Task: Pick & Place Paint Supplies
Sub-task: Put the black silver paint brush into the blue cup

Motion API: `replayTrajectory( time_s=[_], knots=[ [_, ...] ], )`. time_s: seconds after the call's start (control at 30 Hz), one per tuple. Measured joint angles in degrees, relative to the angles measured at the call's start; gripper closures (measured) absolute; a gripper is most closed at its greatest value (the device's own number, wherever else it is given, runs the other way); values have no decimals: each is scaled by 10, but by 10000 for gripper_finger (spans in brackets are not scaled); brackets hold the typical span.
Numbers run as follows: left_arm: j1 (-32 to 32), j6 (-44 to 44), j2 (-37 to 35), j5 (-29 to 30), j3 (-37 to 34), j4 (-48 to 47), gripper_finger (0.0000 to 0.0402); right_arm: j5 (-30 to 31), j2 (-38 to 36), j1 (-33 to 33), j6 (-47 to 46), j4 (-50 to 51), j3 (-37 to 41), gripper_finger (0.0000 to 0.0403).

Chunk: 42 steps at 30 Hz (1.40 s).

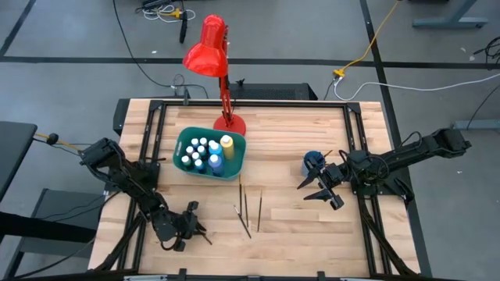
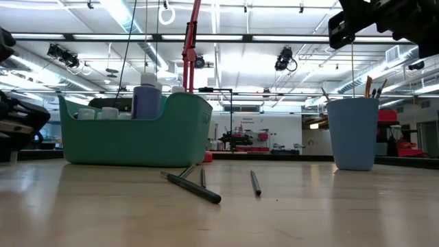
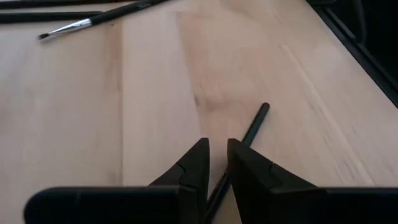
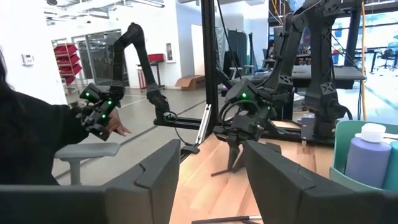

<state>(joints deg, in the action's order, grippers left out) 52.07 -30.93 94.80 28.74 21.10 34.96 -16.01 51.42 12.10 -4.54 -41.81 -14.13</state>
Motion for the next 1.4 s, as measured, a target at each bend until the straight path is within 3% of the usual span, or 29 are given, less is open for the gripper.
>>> replayTrajectory(
  time_s=[0.27, 0.53, 0.77, 1.0, 1.4],
  knots=[
    [6, 52, 0, 4, 0, 23, 336, 1, 0, 0, 5, 16, 0, 213],
    [6, 101, 0, -32, 0, 58, 336, 1, 0, 0, 5, 25, 0, 213],
    [6, 68, 0, -86, 0, 56, 336, -1, 0, 0, -10, 29, 0, 213],
    [5, 105, 0, -32, 0, 53, 346, -1, 0, 0, -10, 30, 0, 213],
    [-1, 71, 0, -45, 0, 35, 357, -1, 0, 0, 7, 29, 0, 213]
  ],
)
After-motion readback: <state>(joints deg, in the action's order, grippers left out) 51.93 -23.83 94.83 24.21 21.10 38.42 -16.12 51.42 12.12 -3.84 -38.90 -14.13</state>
